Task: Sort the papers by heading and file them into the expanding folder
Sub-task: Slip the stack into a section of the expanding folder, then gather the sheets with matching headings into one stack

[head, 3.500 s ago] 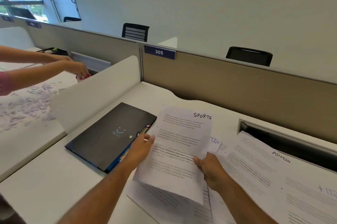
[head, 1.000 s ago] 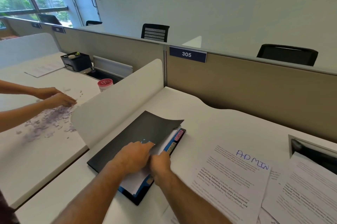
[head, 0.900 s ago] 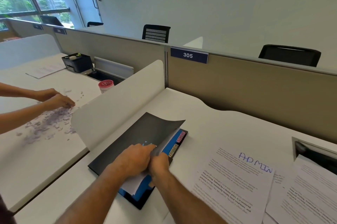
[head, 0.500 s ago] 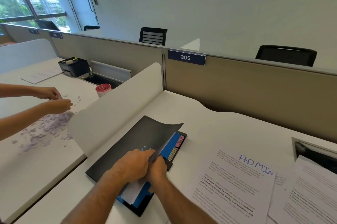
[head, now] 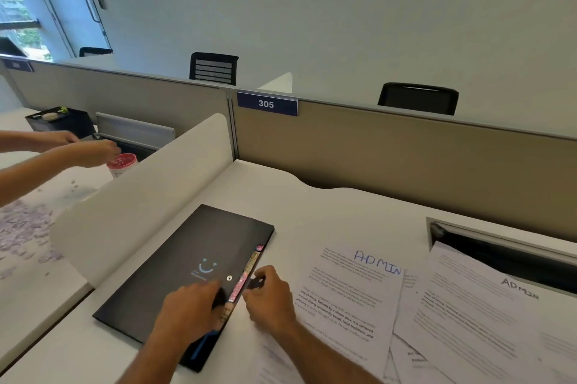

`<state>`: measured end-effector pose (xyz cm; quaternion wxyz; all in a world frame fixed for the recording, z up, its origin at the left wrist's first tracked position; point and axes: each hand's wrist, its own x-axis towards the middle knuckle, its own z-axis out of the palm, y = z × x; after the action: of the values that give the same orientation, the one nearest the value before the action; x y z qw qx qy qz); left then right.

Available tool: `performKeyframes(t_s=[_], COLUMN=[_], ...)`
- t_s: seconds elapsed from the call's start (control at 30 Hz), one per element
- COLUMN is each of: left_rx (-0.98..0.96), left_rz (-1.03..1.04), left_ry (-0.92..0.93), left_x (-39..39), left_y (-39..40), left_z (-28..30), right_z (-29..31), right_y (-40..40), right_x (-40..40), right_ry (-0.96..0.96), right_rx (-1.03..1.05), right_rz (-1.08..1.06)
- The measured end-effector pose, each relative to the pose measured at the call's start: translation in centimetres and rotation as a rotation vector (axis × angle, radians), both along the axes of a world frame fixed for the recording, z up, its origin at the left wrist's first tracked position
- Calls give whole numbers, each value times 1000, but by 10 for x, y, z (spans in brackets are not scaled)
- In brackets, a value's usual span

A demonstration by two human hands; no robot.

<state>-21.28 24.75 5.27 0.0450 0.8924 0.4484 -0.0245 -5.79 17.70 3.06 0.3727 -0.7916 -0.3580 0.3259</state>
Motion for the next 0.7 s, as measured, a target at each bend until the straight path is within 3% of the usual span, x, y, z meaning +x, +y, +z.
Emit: performKeyframes(t_s=[0.13,0.33,0.47,0.7], left_rx=[-43,-18,89,-80], left_rz=[64,67,-53,-407], left_ry=[-158,-425,-351,-204], left_x=[2,38,80,161], left_y=[-7,-24,-52,-131], left_z=[-3,5,7,-10], right_z=[5,18,17,8], right_y=[-28,-97,-158,-271], right_x=[38,122,185,261], right_ry=[-1,-144,-258,-455], right_rx=[59,88,72,-115], right_rz=[49,-96,-227,-465])
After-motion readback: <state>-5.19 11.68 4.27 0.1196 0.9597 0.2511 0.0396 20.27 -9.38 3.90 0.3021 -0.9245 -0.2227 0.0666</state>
